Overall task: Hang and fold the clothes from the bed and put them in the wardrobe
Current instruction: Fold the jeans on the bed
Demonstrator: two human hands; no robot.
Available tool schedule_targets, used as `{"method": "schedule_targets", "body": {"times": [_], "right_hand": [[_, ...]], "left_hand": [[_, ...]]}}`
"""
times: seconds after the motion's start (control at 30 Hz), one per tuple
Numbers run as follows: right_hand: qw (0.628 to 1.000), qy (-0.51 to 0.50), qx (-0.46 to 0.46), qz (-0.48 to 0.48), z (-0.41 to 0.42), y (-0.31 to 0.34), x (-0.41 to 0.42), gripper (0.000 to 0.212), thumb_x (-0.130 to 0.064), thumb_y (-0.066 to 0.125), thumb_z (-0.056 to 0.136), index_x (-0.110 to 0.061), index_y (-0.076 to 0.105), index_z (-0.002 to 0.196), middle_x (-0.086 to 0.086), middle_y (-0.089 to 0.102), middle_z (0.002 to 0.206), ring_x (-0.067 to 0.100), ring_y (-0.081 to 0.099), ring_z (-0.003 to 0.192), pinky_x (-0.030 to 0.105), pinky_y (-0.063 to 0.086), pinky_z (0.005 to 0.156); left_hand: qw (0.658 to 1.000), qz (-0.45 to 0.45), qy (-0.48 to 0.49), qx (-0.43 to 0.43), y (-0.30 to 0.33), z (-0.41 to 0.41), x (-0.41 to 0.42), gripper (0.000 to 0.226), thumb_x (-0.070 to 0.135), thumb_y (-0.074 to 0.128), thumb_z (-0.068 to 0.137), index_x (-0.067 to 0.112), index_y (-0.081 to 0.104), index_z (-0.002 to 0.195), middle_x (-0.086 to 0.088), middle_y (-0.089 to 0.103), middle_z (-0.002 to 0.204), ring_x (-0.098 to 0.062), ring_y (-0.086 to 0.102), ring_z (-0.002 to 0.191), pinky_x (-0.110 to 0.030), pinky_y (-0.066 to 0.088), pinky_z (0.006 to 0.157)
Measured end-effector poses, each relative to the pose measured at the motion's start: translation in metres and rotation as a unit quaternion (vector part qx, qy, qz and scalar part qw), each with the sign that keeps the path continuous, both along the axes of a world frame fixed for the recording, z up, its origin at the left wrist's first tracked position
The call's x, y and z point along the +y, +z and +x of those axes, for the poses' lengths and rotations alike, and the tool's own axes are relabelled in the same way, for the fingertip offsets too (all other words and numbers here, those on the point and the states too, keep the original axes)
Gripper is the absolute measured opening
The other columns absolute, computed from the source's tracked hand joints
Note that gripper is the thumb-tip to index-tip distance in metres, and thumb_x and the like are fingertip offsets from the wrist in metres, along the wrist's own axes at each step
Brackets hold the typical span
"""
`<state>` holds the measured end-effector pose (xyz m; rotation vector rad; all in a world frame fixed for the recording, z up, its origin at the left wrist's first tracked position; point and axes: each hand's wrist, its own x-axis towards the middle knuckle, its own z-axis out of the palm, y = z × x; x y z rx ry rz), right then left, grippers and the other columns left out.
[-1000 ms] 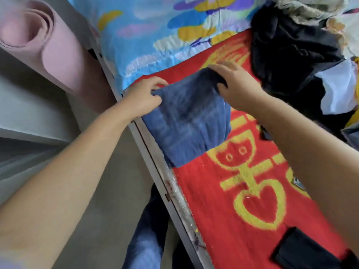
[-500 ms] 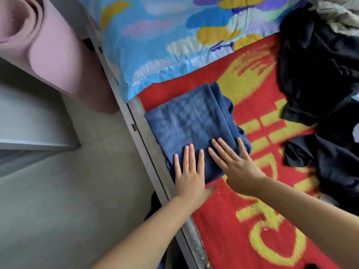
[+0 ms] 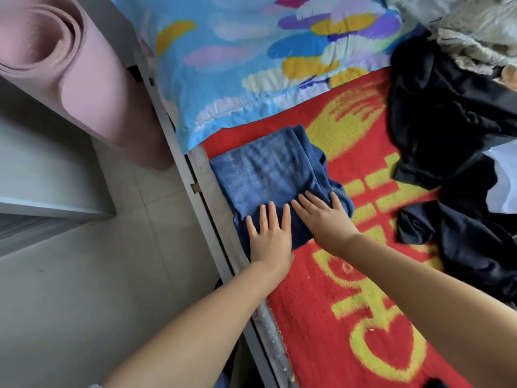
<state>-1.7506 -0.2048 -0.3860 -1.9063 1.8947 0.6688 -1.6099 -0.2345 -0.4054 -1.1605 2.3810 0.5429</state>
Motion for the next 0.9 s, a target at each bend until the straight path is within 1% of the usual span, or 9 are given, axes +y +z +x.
{"method": "schedule_targets", "body": {"times": [0.1, 0.2, 0.27, 0.4, 0.5, 0.57, 0.7, 0.83, 0.9], "right_hand": [[1.0, -0.011, -0.003, -0.006, 0.008, 0.041, -0.027, 0.067, -0.013, 0.051, 0.094, -0.017, 0.016, 0.152, 0.004, 0.024, 0.155, 0.022, 0.015, 0.147, 0.056, 0.02, 0.114], [1.0, -0.013, 0.007, -0.007, 0.021, 0.089, -0.05, 0.056, -0.011, 0.052, 0.093, -0.019, 0.031, 0.144, 0.001, 0.04, 0.144, 0.024, 0.026, 0.142, 0.054, 0.029, 0.109], [0.999, -0.026, 0.013, -0.022, 0.028, 0.123, -0.062, 0.051, -0.012, 0.053, 0.092, -0.021, 0.036, 0.14, -0.001, 0.045, 0.138, 0.024, 0.032, 0.137, 0.051, 0.034, 0.105], [0.996, -0.058, 0.013, -0.067, 0.036, 0.193, -0.063, 0.057, -0.017, 0.057, 0.092, -0.024, 0.034, 0.144, -0.002, 0.045, 0.139, 0.025, 0.034, 0.133, 0.049, 0.037, 0.103], [0.991, -0.081, 0.021, -0.107, 0.037, 0.245, -0.041, 0.063, -0.019, 0.056, 0.093, -0.026, 0.027, 0.148, -0.002, 0.039, 0.146, 0.027, 0.027, 0.14, 0.05, 0.034, 0.106], [0.985, -0.093, 0.03, -0.143, 0.039, 0.279, -0.021, 0.062, -0.019, 0.056, 0.094, -0.027, 0.027, 0.149, -0.001, 0.037, 0.148, 0.026, 0.025, 0.141, 0.05, 0.033, 0.108], [0.971, -0.095, 0.036, -0.216, 0.05, 0.338, 0.026, 0.06, -0.016, 0.054, 0.094, -0.027, 0.028, 0.147, -0.001, 0.037, 0.147, 0.027, 0.026, 0.14, 0.05, 0.033, 0.107], [0.965, -0.071, 0.041, -0.248, 0.076, 0.369, 0.068, 0.06, -0.018, 0.054, 0.094, -0.027, 0.028, 0.147, -0.002, 0.037, 0.147, 0.026, 0.026, 0.14, 0.047, 0.034, 0.105], [0.967, -0.052, 0.042, -0.247, 0.094, 0.38, 0.081, 0.062, -0.017, 0.054, 0.094, -0.027, 0.026, 0.149, -0.003, 0.035, 0.149, 0.026, 0.024, 0.141, 0.047, 0.034, 0.106]], "left_hand": [[0.998, -0.001, 0.051, 0.045, 0.032, 0.006, -0.019, 0.09, 0.04, 0.063, 0.088, 0.024, 0.001, 0.152, -0.01, 0.01, 0.159, -0.03, 0.01, 0.146, -0.059, 0.015, 0.113], [0.994, 0.004, 0.068, 0.082, 0.072, 0.014, -0.049, 0.065, 0.03, 0.062, 0.089, 0.023, 0.025, 0.143, -0.004, 0.036, 0.147, -0.029, 0.032, 0.136, -0.057, 0.031, 0.106], [0.993, -0.011, 0.06, 0.099, 0.104, 0.019, -0.068, 0.058, 0.024, 0.061, 0.089, 0.022, 0.032, 0.139, -0.003, 0.042, 0.142, -0.029, 0.038, 0.13, -0.055, 0.036, 0.102], [0.992, -0.066, 0.0, 0.109, 0.171, 0.024, -0.084, 0.066, 0.021, 0.059, 0.09, 0.021, 0.025, 0.147, -0.005, 0.035, 0.149, -0.034, 0.032, 0.135, -0.058, 0.032, 0.105], [0.984, -0.115, -0.042, 0.127, 0.221, 0.023, -0.074, 0.07, 0.026, 0.061, 0.089, 0.02, 0.023, 0.148, -0.007, 0.031, 0.151, -0.038, 0.028, 0.137, -0.061, 0.028, 0.106], [0.975, -0.157, -0.059, 0.144, 0.256, 0.023, -0.061, 0.069, 0.026, 0.061, 0.089, 0.02, 0.025, 0.147, -0.007, 0.031, 0.152, -0.038, 0.027, 0.138, -0.062, 0.026, 0.107], [0.954, -0.233, -0.07, 0.176, 0.316, 0.033, -0.023, 0.066, 0.019, 0.06, 0.089, 0.02, 0.028, 0.146, -0.007, 0.031, 0.152, -0.037, 0.026, 0.139, -0.063, 0.025, 0.107], [0.948, -0.26, -0.068, 0.171, 0.35, 0.063, 0.021, 0.068, 0.018, 0.058, 0.09, 0.02, 0.023, 0.148, -0.008, 0.025, 0.155, -0.037, 0.022, 0.141, -0.063, 0.022, 0.109], [0.95, -0.263, -0.055, 0.156, 0.363, 0.084, 0.038, 0.068, 0.018, 0.057, 0.091, 0.02, 0.021, 0.149, -0.008, 0.023, 0.156, -0.036, 0.021, 0.142, -0.063, 0.021, 0.109]]}}
